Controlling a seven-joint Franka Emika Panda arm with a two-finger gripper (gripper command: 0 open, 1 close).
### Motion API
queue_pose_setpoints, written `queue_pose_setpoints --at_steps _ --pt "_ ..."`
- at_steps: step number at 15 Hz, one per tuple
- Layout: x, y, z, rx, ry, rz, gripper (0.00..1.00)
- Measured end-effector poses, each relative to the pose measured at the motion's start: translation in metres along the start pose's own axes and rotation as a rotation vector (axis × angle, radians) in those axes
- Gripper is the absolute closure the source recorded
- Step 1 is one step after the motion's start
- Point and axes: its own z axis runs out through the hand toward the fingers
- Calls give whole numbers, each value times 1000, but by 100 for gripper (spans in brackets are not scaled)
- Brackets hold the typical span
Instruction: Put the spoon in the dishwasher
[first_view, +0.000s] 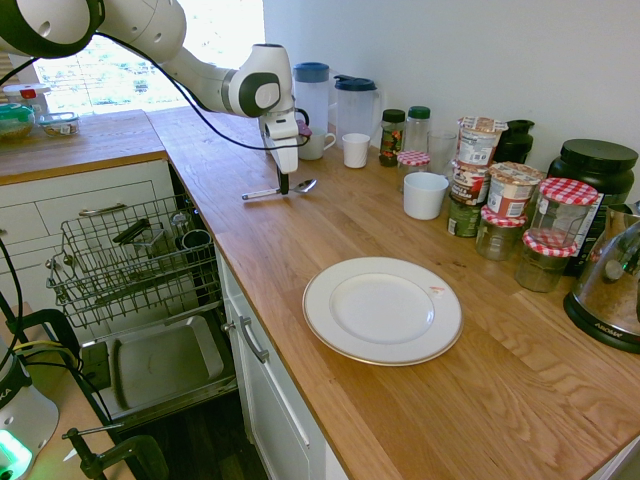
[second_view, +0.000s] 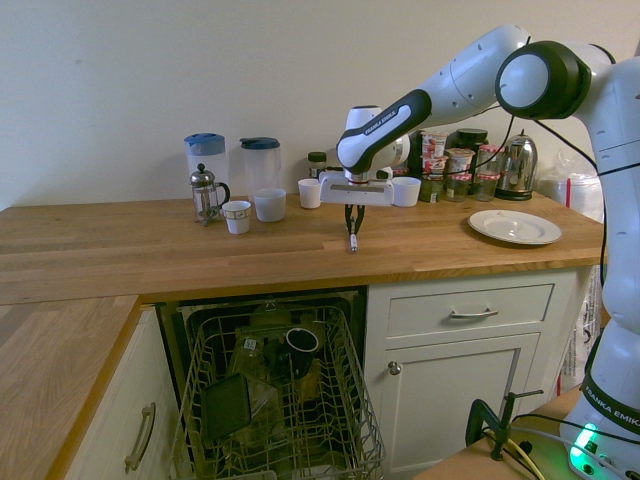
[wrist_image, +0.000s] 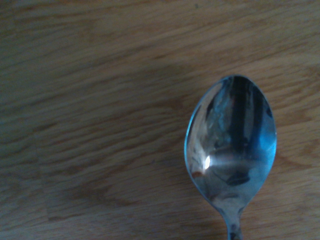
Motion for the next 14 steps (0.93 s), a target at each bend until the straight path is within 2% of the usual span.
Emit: queue_pose_setpoints --at_steps 4,9,14 --pt "-28 18 -49 11 -4 -28 100" --pt "-128 76 -96 0 -6 -88 100" --pt "-214 139 -100 -15 7 -91 100"
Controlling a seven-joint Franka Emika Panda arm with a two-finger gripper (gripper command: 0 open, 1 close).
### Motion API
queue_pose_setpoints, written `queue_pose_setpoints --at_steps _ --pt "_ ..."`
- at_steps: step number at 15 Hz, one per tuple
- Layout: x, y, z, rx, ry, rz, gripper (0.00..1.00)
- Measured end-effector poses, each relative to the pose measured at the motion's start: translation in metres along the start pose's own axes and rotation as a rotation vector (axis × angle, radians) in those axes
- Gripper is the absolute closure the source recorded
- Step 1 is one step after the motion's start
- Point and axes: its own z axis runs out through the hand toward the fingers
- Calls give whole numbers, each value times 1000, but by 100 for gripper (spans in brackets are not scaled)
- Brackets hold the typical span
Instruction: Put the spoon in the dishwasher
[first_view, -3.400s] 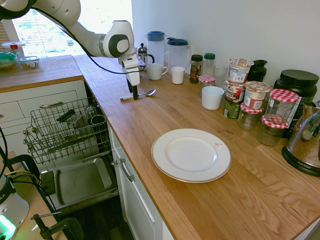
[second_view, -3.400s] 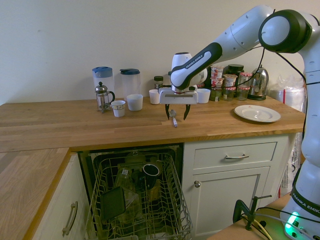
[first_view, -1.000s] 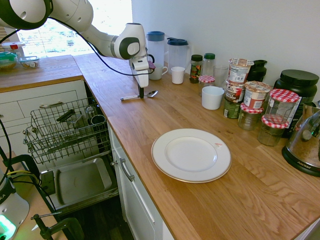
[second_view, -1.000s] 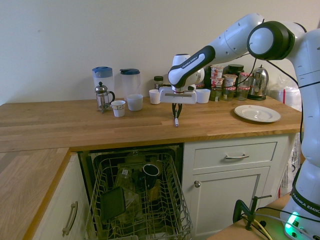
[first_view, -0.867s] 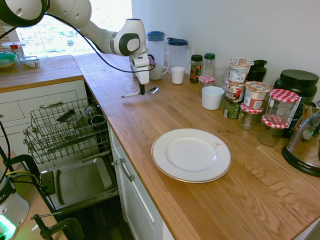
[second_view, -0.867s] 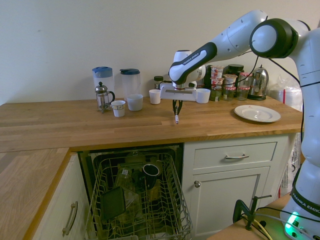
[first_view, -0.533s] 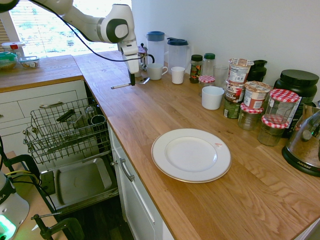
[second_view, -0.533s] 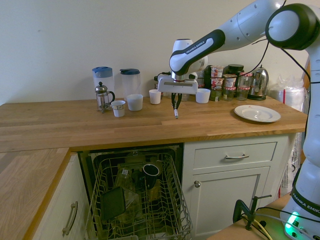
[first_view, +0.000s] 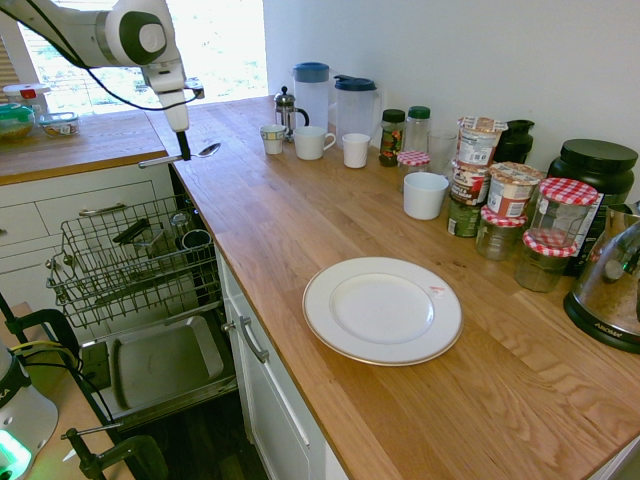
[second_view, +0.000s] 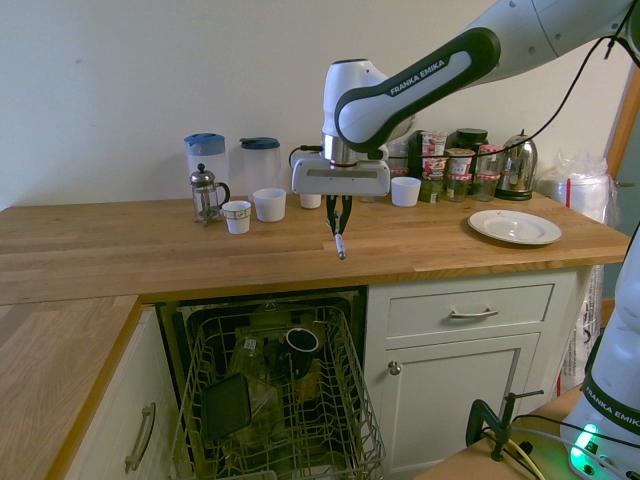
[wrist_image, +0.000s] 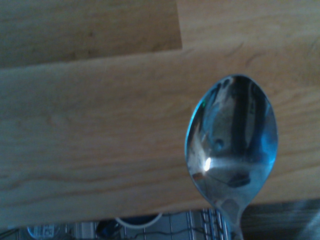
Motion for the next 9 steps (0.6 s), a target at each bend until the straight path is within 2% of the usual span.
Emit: queue_pose_setpoints --at_steps 9 --pt "-29 16 15 5 -7 3 100"
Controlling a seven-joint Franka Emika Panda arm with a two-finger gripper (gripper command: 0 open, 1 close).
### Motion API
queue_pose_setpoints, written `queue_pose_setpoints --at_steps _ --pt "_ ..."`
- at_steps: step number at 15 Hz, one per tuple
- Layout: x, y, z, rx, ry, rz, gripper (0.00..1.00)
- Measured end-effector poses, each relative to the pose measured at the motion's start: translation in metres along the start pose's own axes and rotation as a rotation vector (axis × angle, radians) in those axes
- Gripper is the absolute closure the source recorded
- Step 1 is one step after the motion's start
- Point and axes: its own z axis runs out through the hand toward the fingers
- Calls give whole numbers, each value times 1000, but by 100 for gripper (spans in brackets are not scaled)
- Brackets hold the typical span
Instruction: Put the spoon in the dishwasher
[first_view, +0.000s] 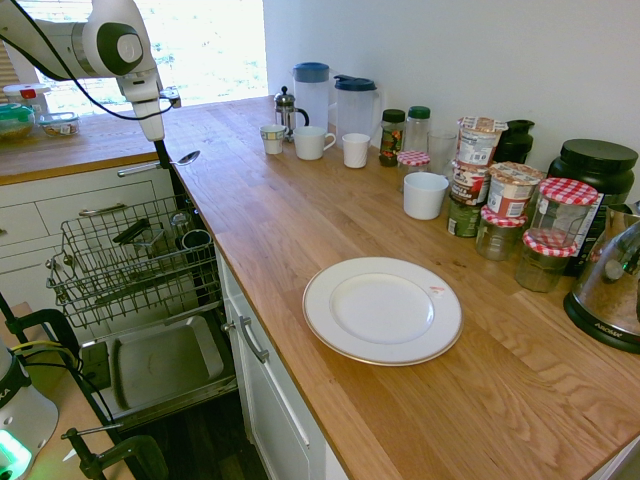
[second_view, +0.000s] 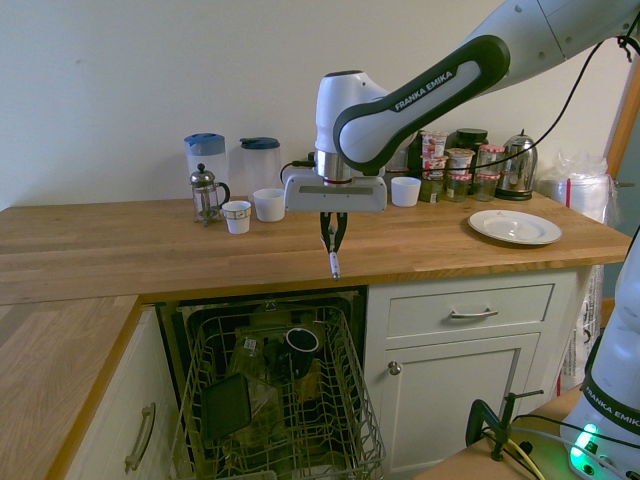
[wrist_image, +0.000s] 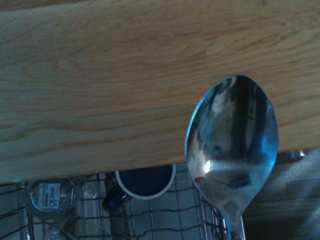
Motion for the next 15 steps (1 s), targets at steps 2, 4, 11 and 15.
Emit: queue_pose_setpoints --at_steps 2,4,11,15 --pt "-22 15 14 -3 2 -1 100" --pt "-46 32 25 -8 11 -10 100" --pt "-102 78 110 -22 14 -41 100" --pt "-111 91 187 -67 7 -55 100"
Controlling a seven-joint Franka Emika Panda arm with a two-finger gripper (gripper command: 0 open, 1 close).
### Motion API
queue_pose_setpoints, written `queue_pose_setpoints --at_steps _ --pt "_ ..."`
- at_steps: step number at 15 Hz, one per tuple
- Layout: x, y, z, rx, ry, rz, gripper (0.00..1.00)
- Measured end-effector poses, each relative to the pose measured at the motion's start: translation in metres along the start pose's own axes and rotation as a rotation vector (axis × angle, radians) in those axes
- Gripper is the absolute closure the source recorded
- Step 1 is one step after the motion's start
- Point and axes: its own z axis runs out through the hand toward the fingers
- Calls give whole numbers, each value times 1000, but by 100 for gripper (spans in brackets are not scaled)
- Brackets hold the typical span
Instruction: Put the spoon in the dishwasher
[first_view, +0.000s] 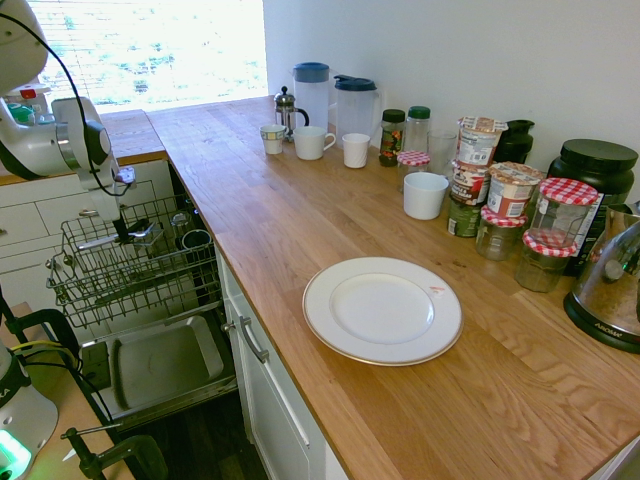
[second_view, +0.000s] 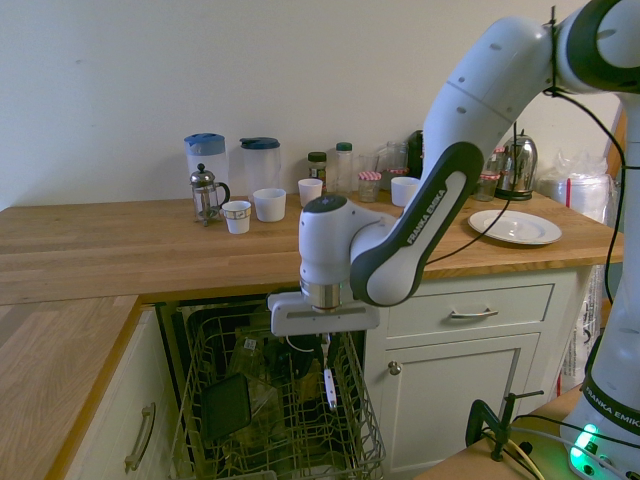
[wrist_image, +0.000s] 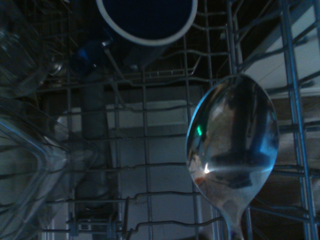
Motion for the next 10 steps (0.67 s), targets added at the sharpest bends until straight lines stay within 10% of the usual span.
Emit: queue_pose_setpoints --at_steps 4,5,10 --pt "-7 -3 55 -47 -11 0 100" --pt "-11 -5 63 -53 -11 -2 0" --pt "-8 -12 74 -47 -13 1 0"
